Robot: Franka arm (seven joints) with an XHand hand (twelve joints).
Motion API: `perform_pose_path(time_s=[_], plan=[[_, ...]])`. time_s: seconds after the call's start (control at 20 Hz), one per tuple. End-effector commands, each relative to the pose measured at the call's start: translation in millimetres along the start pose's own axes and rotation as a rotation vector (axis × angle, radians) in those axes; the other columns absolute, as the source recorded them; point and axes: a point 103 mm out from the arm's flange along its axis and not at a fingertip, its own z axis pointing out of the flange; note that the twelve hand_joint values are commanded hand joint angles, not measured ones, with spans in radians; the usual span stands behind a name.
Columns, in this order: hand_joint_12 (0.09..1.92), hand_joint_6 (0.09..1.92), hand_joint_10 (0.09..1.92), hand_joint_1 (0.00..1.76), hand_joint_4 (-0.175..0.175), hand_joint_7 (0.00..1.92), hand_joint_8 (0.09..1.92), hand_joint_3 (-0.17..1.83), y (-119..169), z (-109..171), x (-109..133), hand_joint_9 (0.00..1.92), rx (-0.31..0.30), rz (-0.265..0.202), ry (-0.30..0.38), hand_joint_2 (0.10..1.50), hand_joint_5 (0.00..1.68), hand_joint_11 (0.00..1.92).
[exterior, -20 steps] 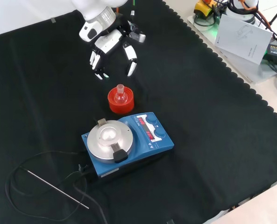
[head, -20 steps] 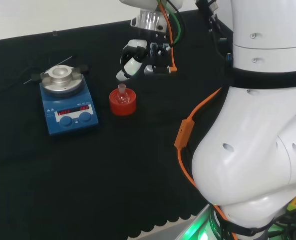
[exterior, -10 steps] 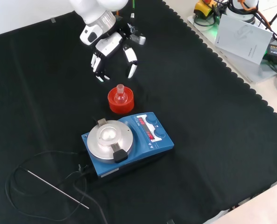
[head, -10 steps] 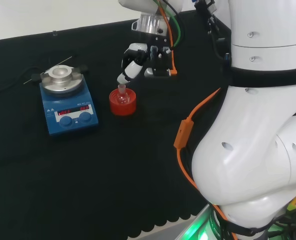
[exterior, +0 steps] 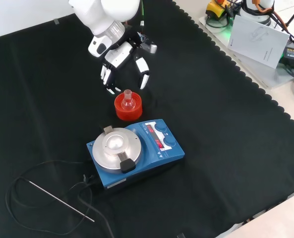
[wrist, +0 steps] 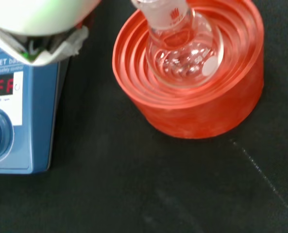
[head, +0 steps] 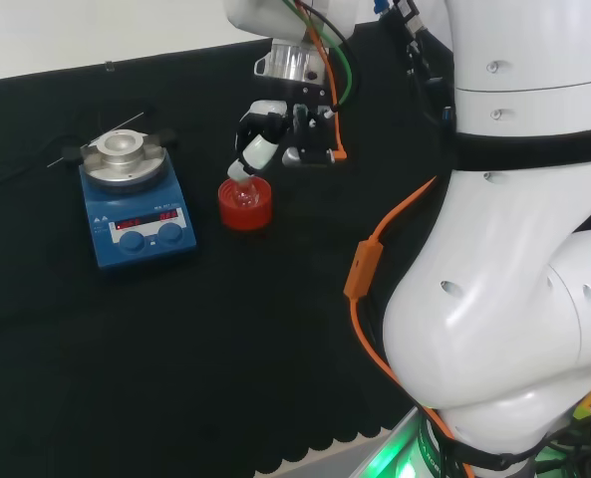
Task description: Pick up the round-bottom flask.
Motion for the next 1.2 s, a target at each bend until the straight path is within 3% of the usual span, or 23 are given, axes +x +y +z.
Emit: perform_pose_path(time_s=[0.05,0.6,1.2], plan=[[1.39,1.08,0.85,0.88,-0.175,0.77,0.9,0.86,0.4,6.9,0.9,0.81,0.015,-0.01,0.007,0.36,0.37,0.5],[1.4,1.08,0.86,0.86,-0.175,0.76,0.91,0.86,-5.5,16.1,-1.0,0.8,0.061,-0.036,-0.012,0.36,0.35,0.49],[1.41,1.07,0.88,0.84,-0.175,0.74,0.92,0.85,12.2,22.3,2.7,0.78,0.045,-0.076,-0.183,0.37,0.35,0.48]])
